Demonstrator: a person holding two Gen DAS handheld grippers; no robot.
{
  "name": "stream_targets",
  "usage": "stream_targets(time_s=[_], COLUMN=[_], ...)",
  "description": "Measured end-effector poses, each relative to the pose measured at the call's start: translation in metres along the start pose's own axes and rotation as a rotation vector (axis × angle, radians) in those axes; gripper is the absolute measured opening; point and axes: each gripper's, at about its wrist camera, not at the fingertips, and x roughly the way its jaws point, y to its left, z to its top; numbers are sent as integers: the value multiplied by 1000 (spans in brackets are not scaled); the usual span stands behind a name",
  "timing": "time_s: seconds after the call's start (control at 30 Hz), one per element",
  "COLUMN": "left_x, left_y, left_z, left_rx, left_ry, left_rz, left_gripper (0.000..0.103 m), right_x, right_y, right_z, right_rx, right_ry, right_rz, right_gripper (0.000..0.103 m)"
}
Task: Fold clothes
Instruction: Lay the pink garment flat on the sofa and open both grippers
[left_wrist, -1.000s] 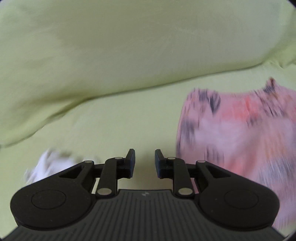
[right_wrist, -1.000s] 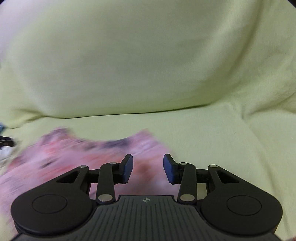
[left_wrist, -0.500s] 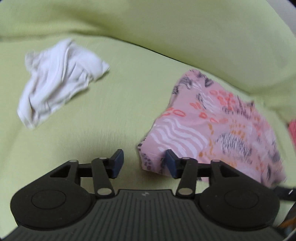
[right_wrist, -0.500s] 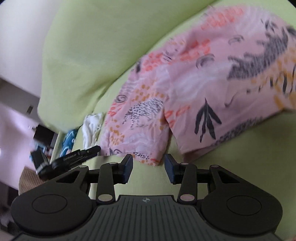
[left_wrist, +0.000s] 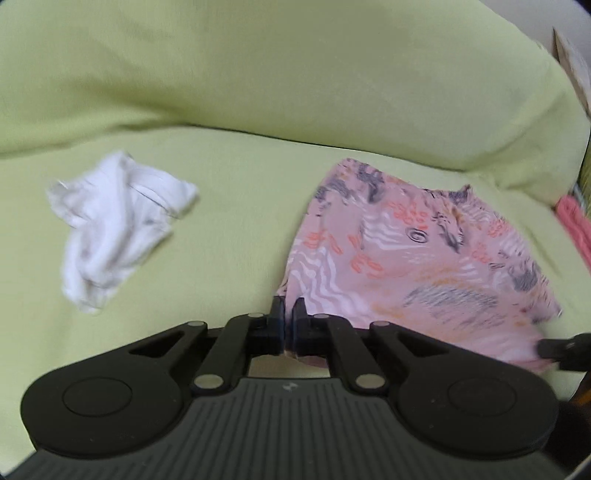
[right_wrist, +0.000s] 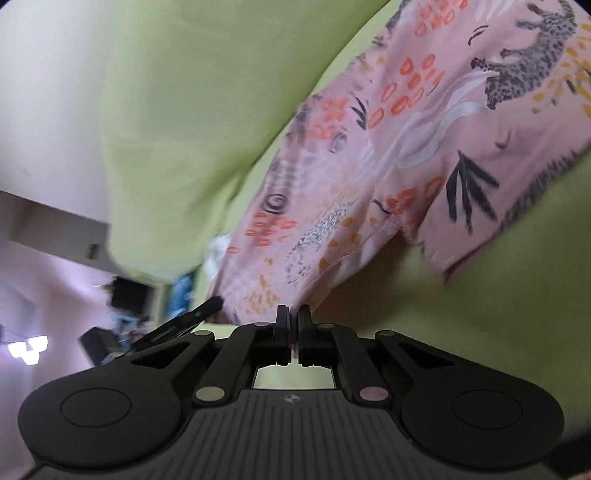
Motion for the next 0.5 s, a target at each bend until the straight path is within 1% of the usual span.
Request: stream_targets(time_s=[0.03, 0.07, 0.1, 0.13, 0.17, 0.2, 0.23, 0.3, 0.37, 0.4, 0.43, 0.5], left_x=[-1, 1, 7, 14, 20, 22, 20, 11, 2, -1, -3, -5], left_y=[-2, -6, -9, -11, -13, -15, -17, -18, -20, -21, -23, -29], left_z=[-3, -7, -14, -21, -29, -36, -42, -49, -55, -55, -54, -51], left_rx=[42, 88, 123, 135, 145, 146, 142, 115, 87, 74, 65, 57], left_ry=[15, 38, 70, 107, 139, 150, 143, 117, 90, 79, 67, 44], left_rz=[38, 85, 123, 140, 156, 167, 163, 126, 92, 86, 80, 65], left_gripper=[8, 10, 13, 16, 16, 16, 16, 17, 22, 22, 22, 22], right_x=[-5, -6, -4, -1, 1, 2, 1, -1, -3, -4, -4, 0], right_y=[-2, -5, -9, -11, -13, -10, -1, 16, 34, 43, 49, 50], right_z=[-5, -8, -12, -15, -20, -25, -31, -43, -55, -61, -65, -64], right_rx=[14, 9, -16, -42, -68, -118, -197, -356, -514, -594, -638, -639], right_ry=[14, 27, 36, 50, 67, 71, 60, 38, 14, 3, -10, -10], right_rz=[-2, -32, -97, -162, -227, -273, -296, -340, -384, -405, -415, -411], right_gripper=[4, 4, 14, 21, 23, 24, 30, 39, 39, 39, 39, 39])
